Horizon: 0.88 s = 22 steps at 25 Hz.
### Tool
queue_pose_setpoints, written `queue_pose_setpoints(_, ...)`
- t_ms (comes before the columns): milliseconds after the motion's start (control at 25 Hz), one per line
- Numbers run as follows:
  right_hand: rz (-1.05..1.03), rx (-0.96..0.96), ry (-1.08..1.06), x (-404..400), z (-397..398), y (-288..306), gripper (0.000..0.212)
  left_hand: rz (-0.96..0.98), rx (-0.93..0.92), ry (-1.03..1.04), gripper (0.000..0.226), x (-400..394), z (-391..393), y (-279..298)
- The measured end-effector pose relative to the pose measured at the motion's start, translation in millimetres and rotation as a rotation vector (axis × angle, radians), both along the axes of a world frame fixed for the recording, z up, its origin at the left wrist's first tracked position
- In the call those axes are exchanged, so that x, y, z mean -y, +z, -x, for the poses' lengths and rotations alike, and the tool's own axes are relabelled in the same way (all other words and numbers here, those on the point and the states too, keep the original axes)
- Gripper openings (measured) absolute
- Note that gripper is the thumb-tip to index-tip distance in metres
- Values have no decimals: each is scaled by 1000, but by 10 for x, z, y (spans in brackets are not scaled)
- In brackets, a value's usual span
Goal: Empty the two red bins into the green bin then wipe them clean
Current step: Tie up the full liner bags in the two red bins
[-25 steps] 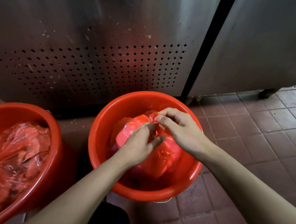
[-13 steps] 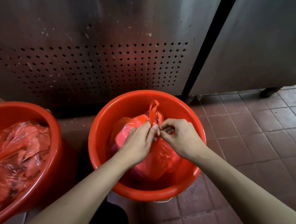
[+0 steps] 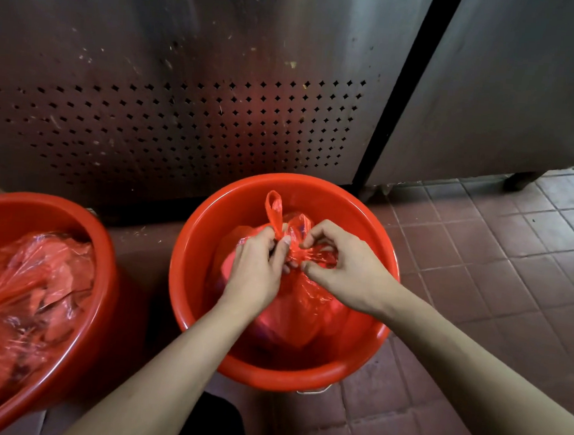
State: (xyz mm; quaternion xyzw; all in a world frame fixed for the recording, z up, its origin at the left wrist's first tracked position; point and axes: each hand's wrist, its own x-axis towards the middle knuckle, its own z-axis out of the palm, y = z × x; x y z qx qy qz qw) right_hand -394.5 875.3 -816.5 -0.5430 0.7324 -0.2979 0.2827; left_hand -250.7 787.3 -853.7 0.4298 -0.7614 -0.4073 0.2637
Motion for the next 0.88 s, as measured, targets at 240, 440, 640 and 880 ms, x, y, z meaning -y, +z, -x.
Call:
queue_pose_setpoints(240,95,116,-47,100,-45,-147,14,-80,-1,-7,24,-13,-26,32)
queue_pose_setpoints(440,73,69,-203,123,-44,-162,15,-119,17,45,44,-65,-139,-58)
queue_pose_setpoints(640,2,-165,-85,164,-90,-94,10,58,-31,-91,28,-81,-205,-36)
queue_pose_setpoints(880,-92,-257,95,156,-103,-73,25,107,-24,-108,27,-99,-246,-60)
